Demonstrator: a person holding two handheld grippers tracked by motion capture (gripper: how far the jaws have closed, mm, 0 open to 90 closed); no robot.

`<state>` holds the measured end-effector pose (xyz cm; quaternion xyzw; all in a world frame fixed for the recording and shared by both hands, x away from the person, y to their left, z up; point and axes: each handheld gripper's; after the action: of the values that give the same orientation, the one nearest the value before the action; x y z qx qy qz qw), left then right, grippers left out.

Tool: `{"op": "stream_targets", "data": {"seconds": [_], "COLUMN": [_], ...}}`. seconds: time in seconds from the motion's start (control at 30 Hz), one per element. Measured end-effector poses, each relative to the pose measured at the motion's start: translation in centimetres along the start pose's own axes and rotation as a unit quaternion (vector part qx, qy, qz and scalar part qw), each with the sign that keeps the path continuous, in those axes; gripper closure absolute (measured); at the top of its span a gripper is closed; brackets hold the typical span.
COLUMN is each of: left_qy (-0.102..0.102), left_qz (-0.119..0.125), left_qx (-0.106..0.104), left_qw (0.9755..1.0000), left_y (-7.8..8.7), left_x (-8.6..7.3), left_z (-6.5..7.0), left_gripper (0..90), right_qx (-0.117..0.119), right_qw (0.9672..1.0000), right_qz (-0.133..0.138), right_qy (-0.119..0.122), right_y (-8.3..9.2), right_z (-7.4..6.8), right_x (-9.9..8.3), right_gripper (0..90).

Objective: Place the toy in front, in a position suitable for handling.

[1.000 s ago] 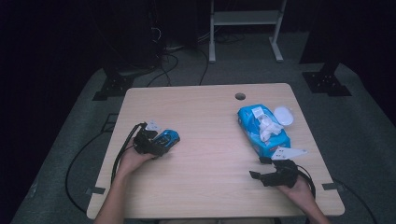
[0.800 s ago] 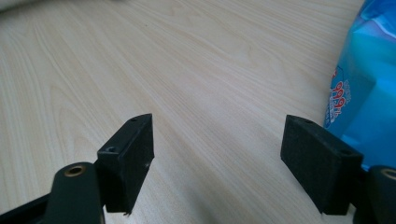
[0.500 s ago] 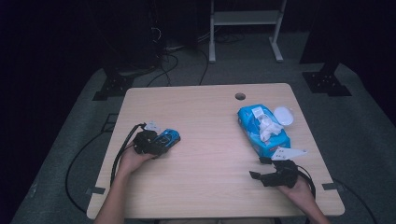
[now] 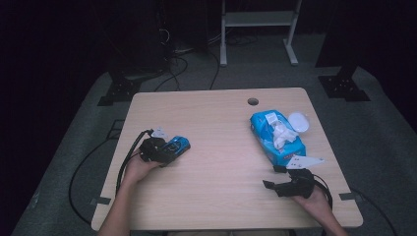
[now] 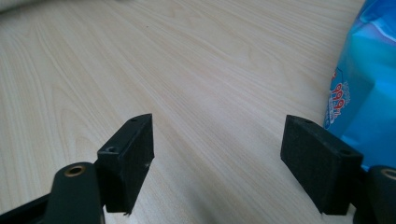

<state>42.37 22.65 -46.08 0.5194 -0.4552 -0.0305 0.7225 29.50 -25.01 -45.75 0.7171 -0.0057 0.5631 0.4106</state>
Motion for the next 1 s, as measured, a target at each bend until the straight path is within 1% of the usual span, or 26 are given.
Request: {"op": "stream_targets", "data": {"seconds": [0.07, 0.13, 0.4, 0.47, 0.53, 0.57, 0.63, 0.73, 0.77, 0.8, 0.83, 0.87, 0.9, 0.93, 0.97, 1.0], "left_qy": [0.001, -0.004, 0.000, 0.006, 0.008, 0.011, 0.014, 0.010, 0.008, 0.008, 0.000, -0.003, -0.007, -0.007, -0.019, -0.029], "left_qz": [0.001, 0.002, 0.012, 0.021, 0.022, 0.032, 0.037, 0.043, 0.052, 0.052, 0.063, 0.064, 0.066, 0.066, 0.068, 0.071], "left_qx": [0.000, 0.003, 0.002, -0.001, -0.002, -0.003, -0.004, -0.004, -0.008, -0.008, -0.014, -0.020, -0.022, -0.022, -0.028, -0.038], "left_qw": [1.0000, 1.0000, 0.9999, 0.9998, 0.9997, 0.9994, 0.9992, 0.9990, 0.9986, 0.9986, 0.9979, 0.9978, 0.9975, 0.9975, 0.9971, 0.9964], "left_y": [0.0, 0.1, 0.4, 0.5, 0.6, 0.8, 1.0, 1.3, 1.6, 1.6, 1.9, 2.0, 2.0, 2.0, 2.1, 2.0], "left_x": [0.0, 0.0, 0.1, 0.1, 0.1, 0.1, 0.2, 0.3, 0.6, 0.6, 1.0, 1.3, 1.5, 1.5, 1.9, 2.5], "left_z": [0.0, 0.1, 0.0, 0.0, -0.1, -0.2, -0.1, 0.0, 0.3, 0.3, 0.9, 1.3, 1.6, 1.6, 2.2, 3.0], "left_gripper": [27.8, 27.9, 27.9, 28.0, 27.9, 27.9, 27.9, 28.0, 28.0, 28.0, 27.9, 28.0, 27.9, 28.0, 28.0, 28.0], "right_qx": [0.000, 0.000, 0.000, 0.000, 0.000, 0.000, 0.000, 0.000, -0.001, -0.001, -0.002, -0.002, -0.002, -0.002, -0.002, -0.004], "right_qw": [1.0000, 1.0000, 1.0000, 1.0000, 1.0000, 1.0000, 1.0000, 1.0000, 1.0000, 1.0000, 1.0000, 1.0000, 1.0000, 1.0000, 1.0000, 1.0000], "right_qz": [0.000, 0.000, 0.000, 0.000, 0.000, 0.000, 0.000, 0.000, 0.001, 0.001, 0.002, 0.002, 0.002, 0.002, 0.003, 0.004], "right_qy": [0.000, 0.000, 0.001, 0.000, 0.001, 0.001, 0.000, 0.000, 0.001, 0.001, 0.001, 0.000, 0.000, 0.000, 0.000, 0.000], "right_y": [0.0, 0.0, 0.0, 0.0, 0.0, 0.0, 0.0, 0.0, 0.0, 0.0, 0.0, 0.0, 0.1, 0.1, 0.1, 0.2], "right_z": [0.0, 0.0, 0.0, 0.0, 0.0, 0.0, 0.0, 0.0, 0.0, 0.0, 0.0, 0.1, 0.1, 0.1, 0.1, 0.1], "right_x": [0.0, 0.0, 0.0, 0.0, 0.0, 0.0, 0.0, 0.0, 0.0, 0.0, 0.0, 0.0, 0.0, 0.0, 0.0, 0.1], "right_gripper": [24.7, 24.7, 24.7, 24.7, 24.7, 24.7, 24.7, 24.7, 24.7, 24.7, 24.7, 24.7, 24.7, 24.7, 24.7, 24.7]}}
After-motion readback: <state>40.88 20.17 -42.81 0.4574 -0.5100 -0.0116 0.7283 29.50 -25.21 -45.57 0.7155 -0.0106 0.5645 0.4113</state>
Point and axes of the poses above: each handheld gripper's, and its own axes: y roughly backward along the jaws, x roughly out of its top, z roughly to its right, and after that the axes turned 7 degrees about y, right-handed
